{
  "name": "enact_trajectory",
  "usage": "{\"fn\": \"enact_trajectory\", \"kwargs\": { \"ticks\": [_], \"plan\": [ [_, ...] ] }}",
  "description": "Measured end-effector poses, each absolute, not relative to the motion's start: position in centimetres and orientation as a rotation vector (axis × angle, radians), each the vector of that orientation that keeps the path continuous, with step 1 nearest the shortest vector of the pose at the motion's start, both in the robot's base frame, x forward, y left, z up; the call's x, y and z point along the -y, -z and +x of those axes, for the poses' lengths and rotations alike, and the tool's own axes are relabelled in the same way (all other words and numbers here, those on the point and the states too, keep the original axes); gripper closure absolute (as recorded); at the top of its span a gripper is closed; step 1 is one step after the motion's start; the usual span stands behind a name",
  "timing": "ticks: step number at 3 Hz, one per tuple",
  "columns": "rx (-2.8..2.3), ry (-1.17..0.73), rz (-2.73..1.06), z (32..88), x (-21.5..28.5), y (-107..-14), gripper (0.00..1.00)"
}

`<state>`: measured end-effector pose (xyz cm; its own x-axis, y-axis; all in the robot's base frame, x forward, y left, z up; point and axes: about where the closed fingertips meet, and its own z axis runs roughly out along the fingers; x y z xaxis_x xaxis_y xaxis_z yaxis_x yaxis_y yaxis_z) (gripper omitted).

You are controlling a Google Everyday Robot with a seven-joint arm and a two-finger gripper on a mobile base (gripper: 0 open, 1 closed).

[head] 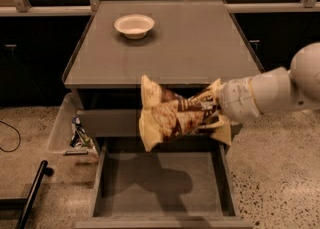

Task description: Pick brown chip bag from middle drawer and place on counter

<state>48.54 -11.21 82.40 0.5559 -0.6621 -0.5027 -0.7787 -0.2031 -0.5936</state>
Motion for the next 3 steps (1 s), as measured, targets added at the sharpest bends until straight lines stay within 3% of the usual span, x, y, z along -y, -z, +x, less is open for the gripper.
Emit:
{"fn": "enact_trajectory", "kwargs": {
  "ticks": [3],
  "plan": [
    [-1.087, -0.28, -1.802, 58.1, 11.9, -94.7, 1.0]
  ]
}}
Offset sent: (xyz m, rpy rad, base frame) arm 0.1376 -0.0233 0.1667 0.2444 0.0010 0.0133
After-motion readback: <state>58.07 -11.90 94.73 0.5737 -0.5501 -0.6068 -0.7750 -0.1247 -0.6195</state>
